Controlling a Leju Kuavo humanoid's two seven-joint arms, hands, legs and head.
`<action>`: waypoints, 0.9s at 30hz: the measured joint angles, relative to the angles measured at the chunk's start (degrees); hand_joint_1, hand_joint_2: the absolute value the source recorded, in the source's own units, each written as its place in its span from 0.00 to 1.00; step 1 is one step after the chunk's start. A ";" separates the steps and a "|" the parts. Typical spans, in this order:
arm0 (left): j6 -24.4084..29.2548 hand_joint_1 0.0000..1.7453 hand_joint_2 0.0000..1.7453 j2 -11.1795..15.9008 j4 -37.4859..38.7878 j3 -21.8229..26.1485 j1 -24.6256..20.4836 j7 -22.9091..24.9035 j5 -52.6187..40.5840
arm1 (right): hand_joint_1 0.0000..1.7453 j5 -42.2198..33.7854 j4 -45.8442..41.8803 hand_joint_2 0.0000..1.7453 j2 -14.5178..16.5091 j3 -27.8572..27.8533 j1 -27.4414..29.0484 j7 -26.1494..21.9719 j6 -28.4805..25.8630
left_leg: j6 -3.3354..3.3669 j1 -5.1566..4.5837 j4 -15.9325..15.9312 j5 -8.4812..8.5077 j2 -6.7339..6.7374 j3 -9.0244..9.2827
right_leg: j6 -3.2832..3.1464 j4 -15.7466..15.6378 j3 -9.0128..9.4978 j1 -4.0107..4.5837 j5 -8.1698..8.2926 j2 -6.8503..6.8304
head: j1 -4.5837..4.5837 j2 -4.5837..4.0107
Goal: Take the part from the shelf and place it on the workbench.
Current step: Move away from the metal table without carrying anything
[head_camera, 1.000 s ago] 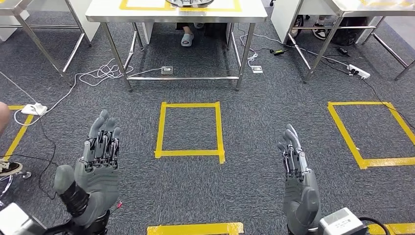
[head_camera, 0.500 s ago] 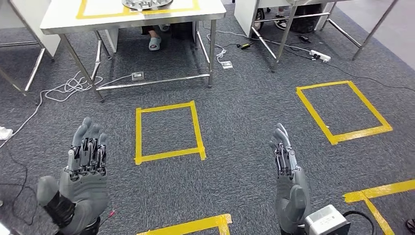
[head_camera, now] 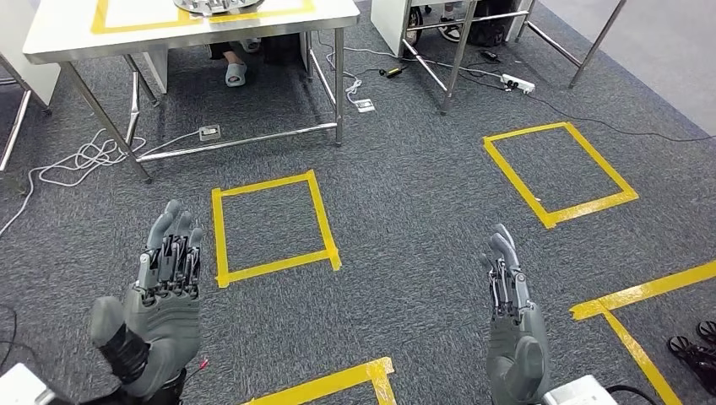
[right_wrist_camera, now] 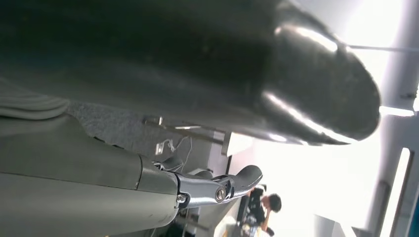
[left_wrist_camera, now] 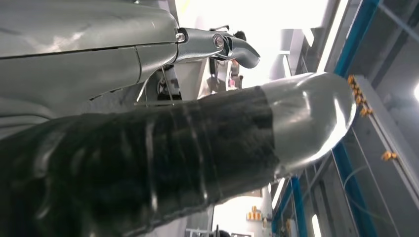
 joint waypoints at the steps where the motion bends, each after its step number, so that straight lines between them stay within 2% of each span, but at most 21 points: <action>1: 0.00 0.00 0.00 0.00 0.02 0.04 0.05 -0.16 0.01 | 0.00 0.03 -0.01 0.00 0.00 0.03 0.02 -0.16 -0.19 | -0.21 -0.03 -0.03 0.00 0.52 0.03 | -0.44 -1.82 0.81 0.35 0.18 -0.73 | -0.01 0.00; 2: 0.00 0.00 0.00 0.00 0.05 0.08 0.09 -0.31 0.01 | 0.00 0.05 -0.01 0.00 -0.02 0.04 0.10 -0.29 -0.38 | -0.49 0.00 -0.12 0.02 1.07 0.09 | -0.76 -2.37 0.87 0.59 0.00 -0.83 | 0.00 0.01; 4: 0.02 0.00 0.00 0.00 0.09 0.22 0.09 -0.54 0.01 | 0.00 0.08 -0.05 0.00 -0.08 0.07 0.42 -0.50 -0.78 | -1.16 0.13 -0.37 -0.05 1.72 0.29 | -1.31 -3.13 1.23 0.57 0.59 0.55 | 0.23 0.00; 5: 0.04 0.00 0.00 0.01 0.10 0.31 0.11 -0.65 0.00 | 0.00 0.08 -0.07 0.00 -0.11 0.08 0.55 -0.59 -0.96 | -1.44 0.20 0.06 -0.57 0.91 0.18 | -1.55 -3.69 1.70 0.39 1.00 1.19 | 0.25 0.00; 6: 0.08 0.00 0.00 0.02 0.12 0.39 0.15 -0.74 -0.02 | 0.00 0.07 -0.08 0.00 -0.13 0.10 0.64 -0.68 -1.14 | -1.66 0.25 1.43 -1.65 -0.46 -0.36 | -1.78 -4.22 2.17 0.18 1.49 1.82 | 0.08 0.00; 8: 0.18 0.00 0.00 0.05 0.17 0.49 0.46 -0.85 -0.04 | 0.00 0.02 -0.07 0.00 -0.15 0.14 0.77 -0.85 -1.51 | -1.92 0.40 7.73 -5.04 -3.61 -3.12 | -2.02 -4.53 2.42 -0.03 2.03 3.02 | -0.81 0.00; 9: 0.23 0.00 0.00 0.06 0.20 0.52 0.68 -0.89 -0.05 | 0.00 -0.01 -0.06 0.00 -0.16 0.15 0.93 -0.91 -1.71 | -2.04 0.40 11.52 -6.45 -4.34 -4.89 | -2.09 -4.48 2.31 -0.03 2.14 3.73 | -1.26 0.00; 10: 0.29 0.00 0.00 0.07 0.25 0.57 0.88 -0.95 -0.04 | 0.00 -0.02 -0.04 0.00 -0.17 0.15 1.14 -0.98 -1.91 | -2.14 0.41 14.24 -7.00 -4.67 -6.26 | -2.11 -4.40 2.23 -0.01 2.15 4.49 | -1.68 0.01; 11: 0.35 0.00 0.00 0.08 0.29 0.63 1.04 -1.05 -0.04 | 0.00 -0.03 -0.03 0.00 -0.19 0.16 1.33 -1.05 -2.07 | -2.20 0.41 15.10 -6.50 -4.80 -6.82 | -2.10 -4.27 2.18 0.00 2.14 5.29 | -1.97 0.00; 12: 0.40 0.00 0.00 0.08 0.34 0.69 1.10 -1.15 -0.04 | 0.00 -0.03 -0.02 0.00 -0.20 0.16 1.48 -1.10 -2.22 | -2.19 0.43 13.63 -4.96 -4.93 -6.31 | -2.01 -4.05 2.16 -0.03 2.08 6.13 | -2.23 0.01; 13: 0.46 0.00 0.00 0.08 0.38 0.73 1.10 -1.26 -0.04 | 0.00 -0.03 -0.01 0.00 -0.21 0.16 1.61 -1.17 -2.35 | -2.16 0.52 10.23 -2.75 -5.41 -4.82 | -1.83 -3.73 2.13 -0.08 1.94 6.96 | -2.50 0.01; 15: 0.65 0.00 0.00 0.08 0.44 0.78 1.16 -1.52 -0.04 | 0.00 -0.03 -0.02 0.00 -0.24 0.15 1.87 -1.43 -2.72 | -2.00 0.86 3.37 -0.36 -7.86 -1.52 | -1.21 -2.73 1.65 -0.12 1.51 8.48 | -2.91 0.00; 16: 0.78 0.00 0.00 0.08 0.46 0.79 1.27 -1.64 -0.04 | 0.00 -0.03 -0.06 0.00 -0.27 0.15 2.05 -1.61 -2.95 | -1.84 0.95 1.40 -0.09 -8.78 -0.49 | -0.82 -2.27 1.18 -0.19 1.39 9.13 | -2.97 0.00; 17: 0.89 0.00 0.00 0.09 0.48 0.81 1.39 -1.74 -0.04 | 0.00 -0.03 -0.10 0.00 -0.32 0.14 2.28 -1.80 -3.21 | -1.60 0.90 0.82 -0.44 -9.22 -0.13 | -0.43 -2.02 0.68 -0.29 1.41 9.76 | -2.97 0.01; 19: 1.03 0.00 0.00 0.10 0.48 0.85 1.57 -1.84 -0.05 | 0.00 -0.05 -0.18 0.00 -0.49 0.14 2.84 -2.19 -3.70 | -0.96 0.81 0.57 -0.23 -8.08 -0.01 | 0.22 -1.82 -0.37 -0.55 1.61 10.57 | -2.95 0.01; 20: 1.05 0.00 0.00 0.10 0.49 0.86 1.58 -1.88 -0.05 | 0.00 -0.06 -0.24 0.00 -0.61 0.13 3.11 -2.37 -3.91 | -0.67 0.87 0.46 -0.16 -7.47 0.05 | 0.51 -1.33 -0.86 -0.49 1.35 9.83 | -2.84 0.01; 21: 1.08 0.00 0.00 0.09 0.49 0.87 1.63 -1.92 -0.06 | 0.00 -0.09 -0.30 0.00 -0.73 0.10 3.28 -2.54 -4.08 | -0.36 0.96 0.31 -0.11 -6.77 0.13 | 0.81 0.20 -1.81 -0.44 0.49 8.40 | -2.47 0.01; 23: 1.19 0.00 0.00 0.07 0.49 0.87 1.87 -1.97 -0.07 | 0.00 -0.15 -0.42 0.00 -0.93 0.02 3.48 -2.83 -4.37 | 0.06 0.89 0.26 -0.20 -5.24 0.12 | 1.39 6.58 -4.94 -0.46 -2.79 5.00 | -1.58 0.01; 25: 1.31 0.00 0.00 0.08 0.49 0.87 2.06 -1.98 -0.07 | 0.00 -0.21 -0.43 0.00 -1.11 -0.09 3.79 -2.98 -4.62 | 0.24 0.72 0.30 -0.31 -3.62 0.00 | 1.73 13.54 -8.31 -0.74 -5.51 3.80 | -1.06 0.00; 26: 1.38 0.00 0.00 0.08 0.49 0.87 2.09 -1.98 -0.07 | 0.00 -0.22 -0.43 0.00 -1.19 -0.16 3.98 -3.02 -4.72 | 0.26 0.65 0.32 -0.36 -2.84 -0.01 | 1.74 14.67 -8.79 -0.80 -5.51 3.63 | -0.87 0.00; 27: 1.43 0.00 0.00 0.07 0.49 0.87 2.08 -1.98 -0.07 | 0.00 -0.23 -0.45 0.00 -1.28 -0.24 4.13 -3.03 -4.77 | 0.24 0.57 0.33 -0.42 -2.09 0.03 | 1.62 13.50 -8.08 -0.82 -4.49 3.46 | -0.63 0.01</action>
